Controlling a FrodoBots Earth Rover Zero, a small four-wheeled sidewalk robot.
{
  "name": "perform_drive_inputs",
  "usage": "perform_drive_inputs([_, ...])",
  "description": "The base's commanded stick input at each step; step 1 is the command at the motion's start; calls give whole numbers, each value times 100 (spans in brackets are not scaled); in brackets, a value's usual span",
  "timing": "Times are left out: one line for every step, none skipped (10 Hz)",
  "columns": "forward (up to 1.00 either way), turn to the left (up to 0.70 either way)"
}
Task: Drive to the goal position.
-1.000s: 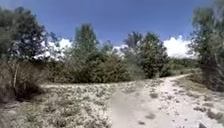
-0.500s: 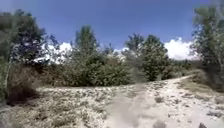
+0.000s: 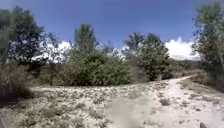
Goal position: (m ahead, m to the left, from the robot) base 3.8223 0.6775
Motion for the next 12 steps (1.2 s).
perform_drive_inputs([44,2])
perform_drive_inputs([44,2])
perform_drive_inputs([44,2])
perform_drive_inputs([44,2])
perform_drive_inputs([44,2])
perform_drive_inputs([44,2])
perform_drive_inputs([44,2])
perform_drive_inputs([44,2])
perform_drive_inputs([44,2])
perform_drive_inputs([44,2])
perform_drive_inputs([44,2])
perform_drive_inputs([44,2])
